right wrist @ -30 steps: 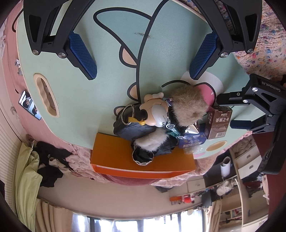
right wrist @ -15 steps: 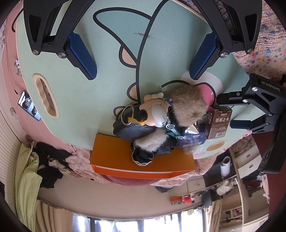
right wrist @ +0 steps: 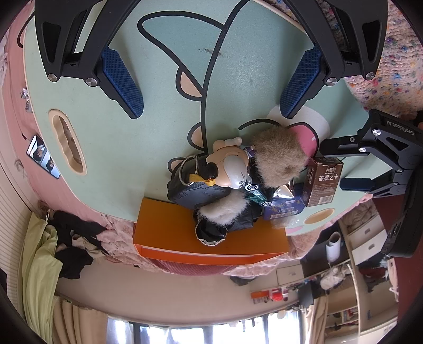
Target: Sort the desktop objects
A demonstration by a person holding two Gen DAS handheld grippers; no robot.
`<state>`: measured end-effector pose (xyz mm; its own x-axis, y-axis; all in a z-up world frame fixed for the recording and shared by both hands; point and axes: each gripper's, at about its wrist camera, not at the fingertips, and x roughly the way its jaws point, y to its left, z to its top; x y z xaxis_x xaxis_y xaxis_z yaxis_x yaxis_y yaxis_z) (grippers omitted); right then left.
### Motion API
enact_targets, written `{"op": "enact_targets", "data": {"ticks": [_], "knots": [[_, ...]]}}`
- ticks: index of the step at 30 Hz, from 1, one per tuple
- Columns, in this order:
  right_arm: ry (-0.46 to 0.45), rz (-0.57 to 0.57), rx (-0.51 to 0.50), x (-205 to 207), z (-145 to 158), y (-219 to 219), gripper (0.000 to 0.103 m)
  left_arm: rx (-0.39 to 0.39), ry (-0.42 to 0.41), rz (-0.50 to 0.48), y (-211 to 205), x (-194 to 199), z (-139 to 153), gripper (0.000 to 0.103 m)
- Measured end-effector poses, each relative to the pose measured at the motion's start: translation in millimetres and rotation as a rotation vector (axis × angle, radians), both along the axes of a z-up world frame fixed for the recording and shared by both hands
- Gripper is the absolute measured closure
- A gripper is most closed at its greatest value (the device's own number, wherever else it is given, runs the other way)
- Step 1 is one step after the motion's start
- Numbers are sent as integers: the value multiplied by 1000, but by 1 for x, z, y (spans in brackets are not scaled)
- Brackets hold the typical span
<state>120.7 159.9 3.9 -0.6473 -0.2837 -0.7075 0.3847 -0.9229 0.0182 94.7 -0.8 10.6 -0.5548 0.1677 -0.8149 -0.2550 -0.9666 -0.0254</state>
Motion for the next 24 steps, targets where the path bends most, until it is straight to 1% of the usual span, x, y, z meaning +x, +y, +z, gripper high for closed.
{"op": "enact_targets", "data": {"ticks": [15, 18, 20, 24], "knots": [[1, 0, -1, 0, 0, 0, 0, 0, 1, 1, 0, 0, 0, 0], [1, -1, -1, 0, 0, 0, 0, -3, 5, 21, -3, 1, 0, 0], [1, 0, -4, 0, 0, 0, 0, 14, 25, 28, -6, 3, 5, 0], [1, 1, -3, 0, 0, 0, 0, 48, 93, 6, -6, 4, 25, 0]]}}
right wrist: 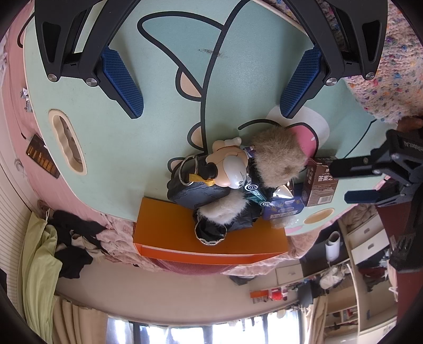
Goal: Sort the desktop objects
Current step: 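Grasp the brown card box on the table with the left gripper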
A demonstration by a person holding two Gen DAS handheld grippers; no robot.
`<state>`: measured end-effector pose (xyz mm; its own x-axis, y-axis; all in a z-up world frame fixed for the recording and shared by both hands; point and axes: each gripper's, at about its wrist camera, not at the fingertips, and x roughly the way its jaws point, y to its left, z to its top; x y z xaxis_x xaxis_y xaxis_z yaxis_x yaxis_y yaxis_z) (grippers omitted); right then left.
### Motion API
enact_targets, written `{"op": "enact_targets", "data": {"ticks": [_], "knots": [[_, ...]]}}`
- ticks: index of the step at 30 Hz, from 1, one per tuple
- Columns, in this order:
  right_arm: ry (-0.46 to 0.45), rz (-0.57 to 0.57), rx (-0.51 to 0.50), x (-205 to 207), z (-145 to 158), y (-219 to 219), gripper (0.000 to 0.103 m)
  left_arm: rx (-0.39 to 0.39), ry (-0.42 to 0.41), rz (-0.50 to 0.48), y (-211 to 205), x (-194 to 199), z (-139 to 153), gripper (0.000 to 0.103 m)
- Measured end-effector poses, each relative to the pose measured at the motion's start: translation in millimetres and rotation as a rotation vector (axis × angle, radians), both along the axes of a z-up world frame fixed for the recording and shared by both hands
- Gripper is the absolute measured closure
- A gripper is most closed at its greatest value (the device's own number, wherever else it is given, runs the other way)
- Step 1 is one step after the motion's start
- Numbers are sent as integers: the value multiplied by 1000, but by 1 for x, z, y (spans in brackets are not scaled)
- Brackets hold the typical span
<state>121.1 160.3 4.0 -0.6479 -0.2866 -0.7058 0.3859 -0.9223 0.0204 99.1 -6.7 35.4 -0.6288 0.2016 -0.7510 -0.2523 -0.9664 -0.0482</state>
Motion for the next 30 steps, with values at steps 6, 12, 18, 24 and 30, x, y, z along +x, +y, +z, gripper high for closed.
{"op": "enact_targets", "data": {"ticks": [6, 12, 18, 24, 30], "knots": [[2, -1, 1, 0, 0, -1, 0, 39, -62, 37, 8, -36, 4, 0], [1, 1, -1, 0, 0, -1, 0, 54, -129, 16, 12, -35, -15, 40], [10, -2, 3, 0, 0, 1, 0, 96, -61, -11, 1, -11, -3, 56], [10, -5, 1, 0, 0, 3, 0, 59, -59, -30, 6, 1, -6, 56], [12, -9, 3, 0, 0, 3, 0, 55, -76, -29, 6, -2, -10, 41]]}}
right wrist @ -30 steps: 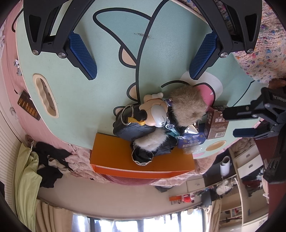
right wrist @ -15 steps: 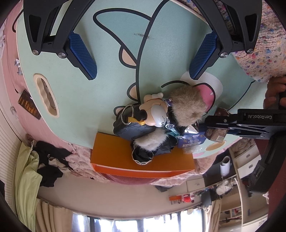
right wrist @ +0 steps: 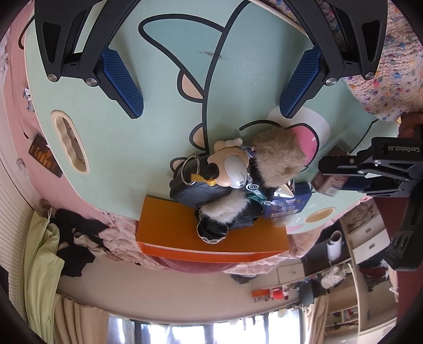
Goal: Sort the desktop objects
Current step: 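Grasp the brown card box on the table with the left gripper, then lift the card box with the left gripper while the right gripper grasps the dog keychain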
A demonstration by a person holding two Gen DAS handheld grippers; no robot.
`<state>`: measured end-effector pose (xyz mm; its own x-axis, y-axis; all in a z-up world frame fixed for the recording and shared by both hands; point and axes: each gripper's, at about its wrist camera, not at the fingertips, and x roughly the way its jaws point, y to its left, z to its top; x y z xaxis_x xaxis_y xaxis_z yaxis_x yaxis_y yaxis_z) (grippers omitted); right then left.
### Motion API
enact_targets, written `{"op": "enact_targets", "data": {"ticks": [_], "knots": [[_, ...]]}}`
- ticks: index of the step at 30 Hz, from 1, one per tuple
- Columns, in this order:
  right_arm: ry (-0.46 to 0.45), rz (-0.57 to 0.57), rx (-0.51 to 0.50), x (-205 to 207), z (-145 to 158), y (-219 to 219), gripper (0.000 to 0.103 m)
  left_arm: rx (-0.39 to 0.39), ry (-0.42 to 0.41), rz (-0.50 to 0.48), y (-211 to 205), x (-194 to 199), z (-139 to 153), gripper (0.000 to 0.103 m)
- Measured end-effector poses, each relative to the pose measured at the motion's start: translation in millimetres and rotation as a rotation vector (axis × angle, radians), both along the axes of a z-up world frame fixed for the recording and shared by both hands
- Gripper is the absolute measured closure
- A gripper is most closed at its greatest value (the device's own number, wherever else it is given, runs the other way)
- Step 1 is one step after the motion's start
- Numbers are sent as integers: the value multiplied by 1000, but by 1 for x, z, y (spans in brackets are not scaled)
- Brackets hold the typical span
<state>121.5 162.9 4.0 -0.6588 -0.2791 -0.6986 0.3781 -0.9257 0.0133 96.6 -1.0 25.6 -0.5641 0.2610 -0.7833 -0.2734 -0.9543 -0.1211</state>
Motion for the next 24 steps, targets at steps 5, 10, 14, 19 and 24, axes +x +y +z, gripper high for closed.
{"op": "enact_targets", "data": {"ticks": [5, 10, 14, 19, 24], "knots": [[7, -32, -7, 1, 0, 5, 0, 8, 10, 10, -3, 1, 1, 37], [24, -69, -60, 5, 5, 15, 0, 27, 1, 11, -5, 0, -2, 37], [49, -36, -145, 10, 18, 19, 0, 33, -3, -1, -5, -3, -5, 39], [-14, -67, -281, -10, 31, 27, 12, 49, 18, -18, -4, 0, -3, 60], [-83, -65, -298, -31, 29, 16, 35, 43, 40, -27, -2, 2, 0, 60]]}}
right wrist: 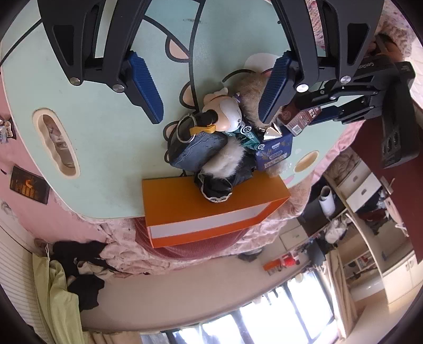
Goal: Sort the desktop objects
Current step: 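Lift the card box with the left gripper while the right gripper grasps the dog keychain, then lower the card box into the orange box with left while right drops the dog keychain in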
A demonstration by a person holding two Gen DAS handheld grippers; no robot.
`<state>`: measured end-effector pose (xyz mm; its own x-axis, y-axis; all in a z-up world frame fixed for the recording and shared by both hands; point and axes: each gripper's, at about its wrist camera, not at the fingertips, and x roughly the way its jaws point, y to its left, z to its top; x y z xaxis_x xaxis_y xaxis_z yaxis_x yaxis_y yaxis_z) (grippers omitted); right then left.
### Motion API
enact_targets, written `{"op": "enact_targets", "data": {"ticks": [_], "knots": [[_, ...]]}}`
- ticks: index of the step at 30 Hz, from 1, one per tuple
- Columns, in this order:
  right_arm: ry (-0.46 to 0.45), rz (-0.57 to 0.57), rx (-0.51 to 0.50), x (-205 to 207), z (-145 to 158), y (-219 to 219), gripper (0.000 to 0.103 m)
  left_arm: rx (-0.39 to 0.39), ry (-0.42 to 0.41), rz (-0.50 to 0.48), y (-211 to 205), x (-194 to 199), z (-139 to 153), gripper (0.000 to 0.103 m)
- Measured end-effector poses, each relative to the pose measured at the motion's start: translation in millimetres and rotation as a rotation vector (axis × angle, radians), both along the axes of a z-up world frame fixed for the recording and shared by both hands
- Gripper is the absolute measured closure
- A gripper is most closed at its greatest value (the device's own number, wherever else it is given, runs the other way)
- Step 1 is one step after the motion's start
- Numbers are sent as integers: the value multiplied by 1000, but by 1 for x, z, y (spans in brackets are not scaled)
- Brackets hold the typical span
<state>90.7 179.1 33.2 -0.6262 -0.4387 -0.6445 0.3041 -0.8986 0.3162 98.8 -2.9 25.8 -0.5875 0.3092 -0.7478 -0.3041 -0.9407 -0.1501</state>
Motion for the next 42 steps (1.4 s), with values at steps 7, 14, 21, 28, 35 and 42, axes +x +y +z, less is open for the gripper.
{"op": "enact_targets", "data": {"ticks": [7, 14, 21, 28, 35, 42], "knots": [[-102, 47, 25, -17, -16, -17, 71, 2, -2, 3, -1, -1, 0, 60], [-18, 25, -6, 15, -2, 9, 71, 11, 48, 9, -4, 6, 9, 60], [60, 18, -15, -6, 34, 10, 71, 36, 115, 4, -5, -7, 39, 60], [120, 21, 5, -82, 70, -14, 71, 27, 186, 60, -10, -79, 76, 60], [20, 18, 27, -162, 42, -32, 71, 29, 127, 114, -8, -158, 57, 60], [-27, -14, 23, -190, 24, -32, 60, 27, 92, 174, -13, -190, 44, 60]]}}
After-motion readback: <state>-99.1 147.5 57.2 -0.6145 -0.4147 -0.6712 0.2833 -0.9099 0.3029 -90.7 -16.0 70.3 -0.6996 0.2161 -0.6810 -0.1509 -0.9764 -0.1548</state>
